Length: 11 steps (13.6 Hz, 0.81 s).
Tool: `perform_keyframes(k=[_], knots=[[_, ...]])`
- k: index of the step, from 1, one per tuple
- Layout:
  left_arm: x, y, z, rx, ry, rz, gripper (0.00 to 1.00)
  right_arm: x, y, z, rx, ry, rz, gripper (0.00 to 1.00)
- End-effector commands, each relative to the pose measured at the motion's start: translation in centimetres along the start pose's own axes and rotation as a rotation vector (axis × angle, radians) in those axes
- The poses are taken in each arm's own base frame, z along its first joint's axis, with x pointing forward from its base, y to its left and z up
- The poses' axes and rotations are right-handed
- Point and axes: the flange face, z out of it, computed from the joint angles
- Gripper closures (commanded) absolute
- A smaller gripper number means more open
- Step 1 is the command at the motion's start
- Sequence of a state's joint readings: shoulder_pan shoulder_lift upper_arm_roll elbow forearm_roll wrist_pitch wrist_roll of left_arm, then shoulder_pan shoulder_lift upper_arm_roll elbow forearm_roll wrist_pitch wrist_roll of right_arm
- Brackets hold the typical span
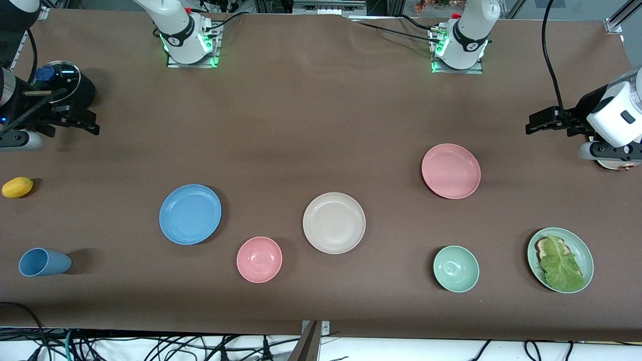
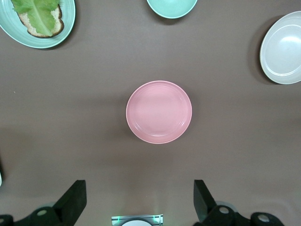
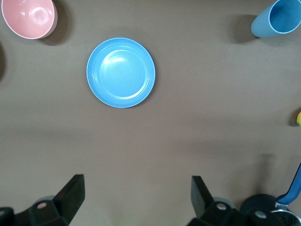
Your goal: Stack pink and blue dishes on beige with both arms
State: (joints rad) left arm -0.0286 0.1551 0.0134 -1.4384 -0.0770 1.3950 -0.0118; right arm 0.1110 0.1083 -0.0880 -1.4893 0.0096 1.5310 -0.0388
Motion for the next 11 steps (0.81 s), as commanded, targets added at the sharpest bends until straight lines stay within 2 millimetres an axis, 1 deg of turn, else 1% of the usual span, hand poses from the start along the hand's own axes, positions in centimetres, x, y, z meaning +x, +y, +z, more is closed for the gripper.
perform_keyframes(k=[1, 2, 3, 5, 6, 7, 8, 10, 11], knots=[[0.9, -0.4, 0.8, 0.023, -0.017, 0.012, 0.0, 0.1, 0.2, -0.5, -0.004, 0.007, 0.014, 0.0], [1.5, -0.7, 1.6, 0.021, -0.029, 0.006, 0.0, 0.1, 0.3, -0.5, -0.004, 0.007, 0.016, 0.0], [2.6, -1.4, 3.2, 0.014, -0.058, -0.005, 0.0, 0.2, 0.4, -0.5, -0.004, 0.008, 0.017, 0.0], [4.5, -1.9, 6.1, 0.01, -0.103, -0.011, 0.0, 0.2, 0.5, -0.5, -0.004, 0.008, 0.019, 0.0], [5.5, -1.9, 6.8, 0.011, -0.098, -0.011, 0.0, 0.2, 0.5, -0.5, -0.004, 0.008, 0.019, 0.0], [6.5, -1.9, 8.2, 0.009, -0.107, -0.012, 0.0, 0.2, 0.5, -0.5, -0.004, 0.008, 0.019, 0.0], [7.2, -1.8, 9.2, 0.006, -0.108, -0.013, 0.0, 0.2, 0.5, -0.5, -0.004, 0.011, 0.019, 0.0], [8.3, -1.3, 10.3, -0.006, -0.089, -0.005, 0.0, 0.2, 0.6, -0.6, -0.004, 0.016, 0.02, 0.0], [9.0, -1.1, 11.2, -0.028, -0.082, -0.005, 0.0, 0.2, 0.6, -0.6, -0.004, 0.016, 0.022, 0.0]])
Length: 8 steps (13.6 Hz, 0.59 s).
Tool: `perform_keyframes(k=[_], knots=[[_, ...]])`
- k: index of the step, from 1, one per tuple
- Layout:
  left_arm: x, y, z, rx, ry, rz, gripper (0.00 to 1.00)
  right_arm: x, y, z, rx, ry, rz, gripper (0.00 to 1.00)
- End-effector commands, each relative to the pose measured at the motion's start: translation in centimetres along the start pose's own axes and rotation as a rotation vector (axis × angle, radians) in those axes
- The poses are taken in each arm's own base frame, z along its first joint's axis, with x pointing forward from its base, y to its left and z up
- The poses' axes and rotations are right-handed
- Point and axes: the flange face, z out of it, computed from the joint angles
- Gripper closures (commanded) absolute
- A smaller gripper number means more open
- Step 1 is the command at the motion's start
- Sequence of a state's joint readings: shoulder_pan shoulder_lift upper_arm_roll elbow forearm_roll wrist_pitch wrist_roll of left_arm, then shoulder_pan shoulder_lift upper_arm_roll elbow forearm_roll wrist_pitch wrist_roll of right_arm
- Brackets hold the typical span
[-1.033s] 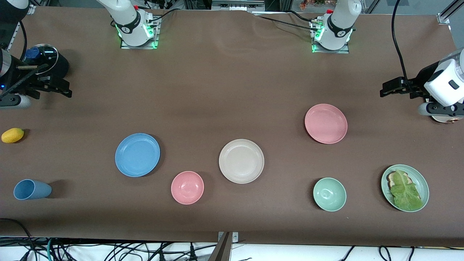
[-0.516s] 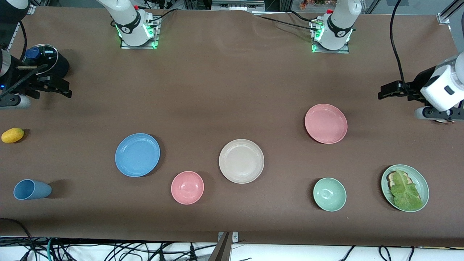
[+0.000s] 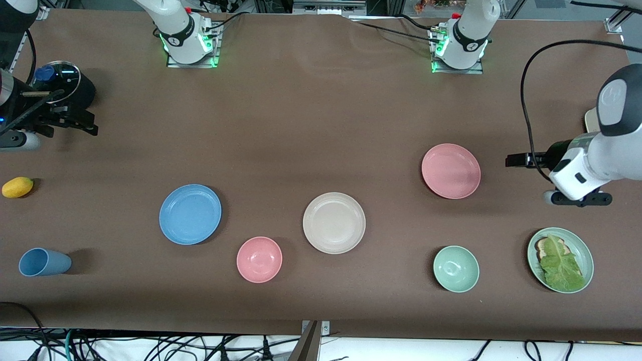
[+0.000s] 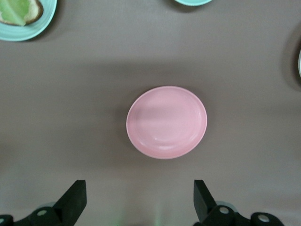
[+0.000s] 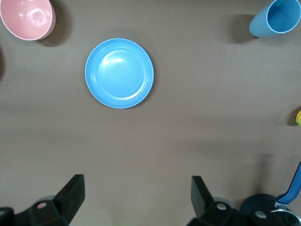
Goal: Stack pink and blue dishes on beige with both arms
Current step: 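Move the left gripper down to the rim of the pink plate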
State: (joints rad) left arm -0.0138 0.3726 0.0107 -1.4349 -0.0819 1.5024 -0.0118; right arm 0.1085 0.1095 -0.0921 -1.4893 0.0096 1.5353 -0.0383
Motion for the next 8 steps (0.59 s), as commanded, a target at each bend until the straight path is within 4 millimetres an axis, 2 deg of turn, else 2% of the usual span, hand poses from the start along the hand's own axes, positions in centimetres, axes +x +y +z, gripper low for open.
perform_keyframes(k=[1, 3, 4, 5, 7, 8], knots=[[1.7, 0.5, 0.8, -0.037, 0.013, 0.02, 0.0, 0.2, 0.2, -0.6, -0.004, 0.013, 0.013, 0.0], [3.1, 1.2, 3.4, -0.042, -0.021, 0.041, 0.0, 0.1, 0.3, -0.6, -0.004, 0.011, 0.015, 0.0], [3.8, 2.8, 5.2, -0.027, -0.045, 0.064, 0.0, 0.1, 0.2, -0.6, -0.004, 0.011, 0.013, 0.0], [4.0, 3.3, 5.8, -0.024, -0.055, 0.065, 0.0, 0.1, 0.2, -0.6, -0.004, 0.011, 0.013, 0.0], [4.5, 3.4, 6.4, -0.023, -0.028, 0.068, 0.0, 0.2, 0.2, -0.6, -0.004, 0.013, 0.013, 0.0], [4.5, 2.4, 7.4, -0.036, -0.023, 0.058, 0.0, 0.2, 0.2, -0.6, -0.004, 0.013, 0.013, 0.0]])
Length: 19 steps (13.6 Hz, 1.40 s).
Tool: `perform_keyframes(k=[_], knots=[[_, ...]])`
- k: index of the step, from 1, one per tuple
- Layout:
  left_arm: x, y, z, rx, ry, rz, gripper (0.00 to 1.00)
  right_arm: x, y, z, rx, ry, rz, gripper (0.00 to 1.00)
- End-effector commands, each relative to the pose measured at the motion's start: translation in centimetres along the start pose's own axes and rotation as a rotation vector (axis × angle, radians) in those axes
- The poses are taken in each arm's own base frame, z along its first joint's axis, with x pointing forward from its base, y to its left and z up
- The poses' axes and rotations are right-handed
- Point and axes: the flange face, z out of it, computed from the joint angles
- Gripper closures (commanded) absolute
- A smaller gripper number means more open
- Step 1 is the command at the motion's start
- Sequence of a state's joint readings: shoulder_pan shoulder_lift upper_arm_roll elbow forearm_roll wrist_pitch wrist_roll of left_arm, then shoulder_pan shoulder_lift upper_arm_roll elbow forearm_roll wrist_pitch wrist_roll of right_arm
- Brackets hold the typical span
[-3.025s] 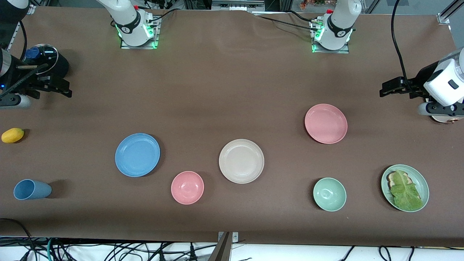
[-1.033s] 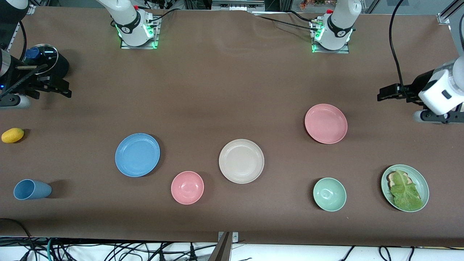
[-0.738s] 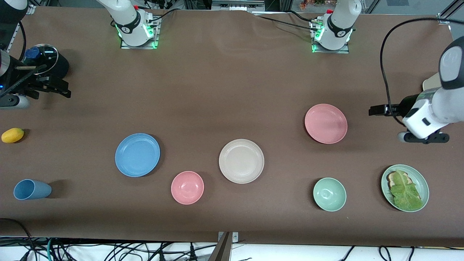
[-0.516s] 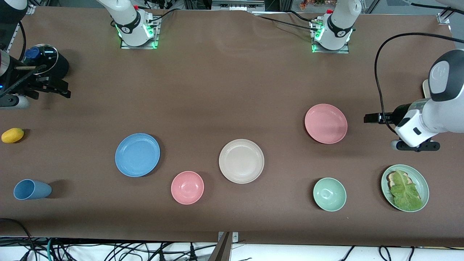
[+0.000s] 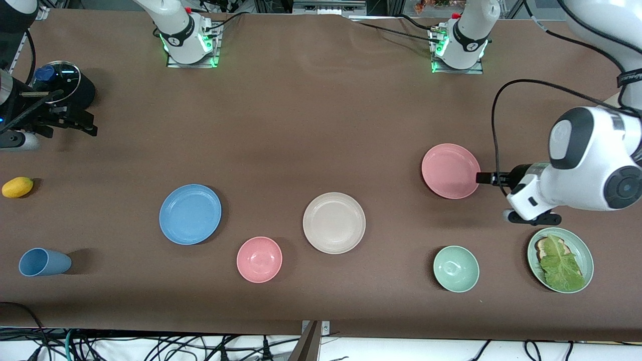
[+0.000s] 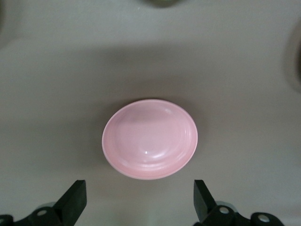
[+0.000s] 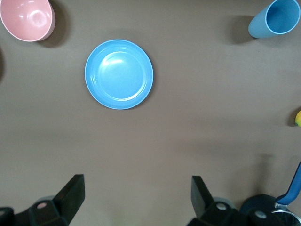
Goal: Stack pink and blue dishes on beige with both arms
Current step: 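Move the left gripper down to the rim of the pink plate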
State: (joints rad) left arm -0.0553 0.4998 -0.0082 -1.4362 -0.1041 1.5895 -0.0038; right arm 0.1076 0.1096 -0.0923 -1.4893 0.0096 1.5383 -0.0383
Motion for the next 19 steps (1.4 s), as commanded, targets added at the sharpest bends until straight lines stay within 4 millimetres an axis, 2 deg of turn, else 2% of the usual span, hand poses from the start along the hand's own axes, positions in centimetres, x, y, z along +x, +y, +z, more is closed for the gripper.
perform_keyframes(k=[1, 3, 5, 8, 12, 19], knots=[[0.4, -2.3, 1.4, -0.023, 0.04, 0.003, 0.0, 0.1, 0.5, -0.6, -0.004, 0.01, 0.018, 0.0], [-0.5, -5.2, 3.2, -0.042, 0.078, 0.061, 0.0, 0.1, 0.5, -0.6, -0.004, 0.01, 0.018, 0.0], [-1.5, -9.2, 5.8, -0.121, 0.134, 0.085, 0.0, 0.1, 0.5, -0.6, -0.004, 0.01, 0.018, 0.0], [-3.1, -12.7, 9.7, -0.227, 0.216, 0.126, 0.0, 0.1, 0.6, -0.6, -0.003, 0.01, 0.02, 0.0], [-4.5, -14.4, 13.9, -0.266, 0.275, 0.181, 0.0, 0.1, 0.6, -0.6, -0.003, 0.008, 0.02, 0.0], [-7.2, -15.3, 19.8, -0.285, 0.388, 0.169, 0.0, 0.2, 0.6, -0.3, -0.004, 0.004, 0.021, 0.0]])
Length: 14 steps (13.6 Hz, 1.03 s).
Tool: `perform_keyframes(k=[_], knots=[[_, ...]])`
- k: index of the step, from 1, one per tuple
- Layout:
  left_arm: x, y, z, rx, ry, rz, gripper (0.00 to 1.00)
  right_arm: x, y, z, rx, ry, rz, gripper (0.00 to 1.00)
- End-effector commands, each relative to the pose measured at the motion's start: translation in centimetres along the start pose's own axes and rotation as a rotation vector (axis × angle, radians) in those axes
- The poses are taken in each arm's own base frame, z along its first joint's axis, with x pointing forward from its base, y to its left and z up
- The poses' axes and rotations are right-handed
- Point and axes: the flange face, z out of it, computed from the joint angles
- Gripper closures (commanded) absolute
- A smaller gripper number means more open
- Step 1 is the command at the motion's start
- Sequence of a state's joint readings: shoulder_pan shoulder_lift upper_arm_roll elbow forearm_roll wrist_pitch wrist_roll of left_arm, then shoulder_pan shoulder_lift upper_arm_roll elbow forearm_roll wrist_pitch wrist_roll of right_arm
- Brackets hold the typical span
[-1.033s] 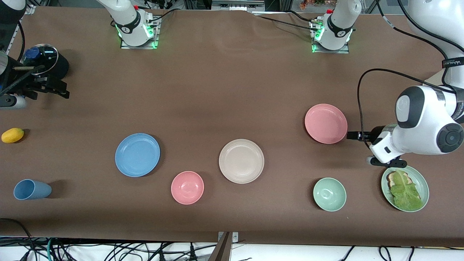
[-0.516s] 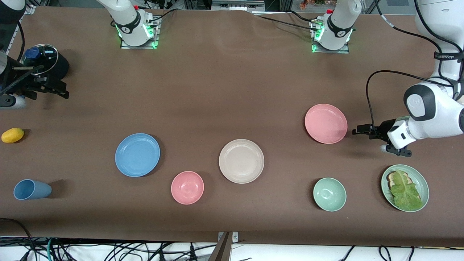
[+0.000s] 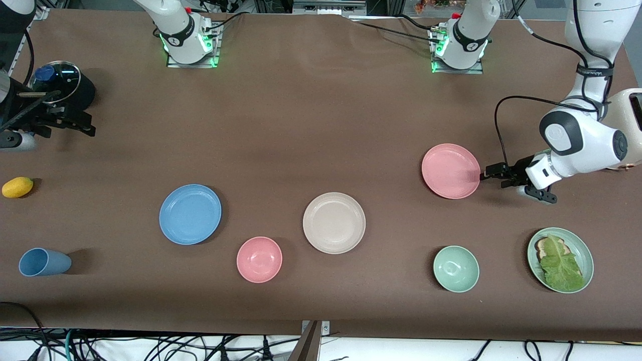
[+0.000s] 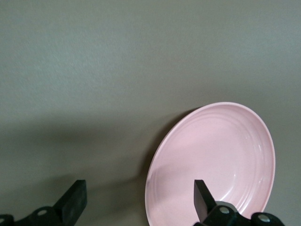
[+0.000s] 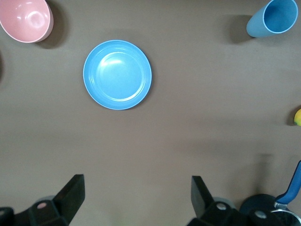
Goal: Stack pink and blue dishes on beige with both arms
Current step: 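Move the left gripper down to the rim of the pink plate, then close the left gripper on the pink plate rim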
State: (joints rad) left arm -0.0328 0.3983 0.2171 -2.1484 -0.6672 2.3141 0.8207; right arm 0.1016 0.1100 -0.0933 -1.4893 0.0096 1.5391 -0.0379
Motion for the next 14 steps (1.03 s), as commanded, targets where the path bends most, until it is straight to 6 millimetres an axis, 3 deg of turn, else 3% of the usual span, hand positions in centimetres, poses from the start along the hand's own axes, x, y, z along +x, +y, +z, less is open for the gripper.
perform_keyframes(k=[1, 6, 14], knots=[[-1.7, 0.6, 0.3, 0.001, 0.05, 0.004, 0.0, 0.3, 0.2, -0.2, -0.004, 0.002, 0.014, 0.0], [-2.1, 1.4, 1.6, -0.014, 0.05, -0.015, 0.0, 0.3, 0.2, -0.2, -0.004, 0.002, 0.014, 0.0], [-4.8, 1.7, 3.5, -0.036, 0.039, -0.044, 0.0, 0.4, 0.3, -0.4, -0.004, 0.013, 0.015, 0.0]])
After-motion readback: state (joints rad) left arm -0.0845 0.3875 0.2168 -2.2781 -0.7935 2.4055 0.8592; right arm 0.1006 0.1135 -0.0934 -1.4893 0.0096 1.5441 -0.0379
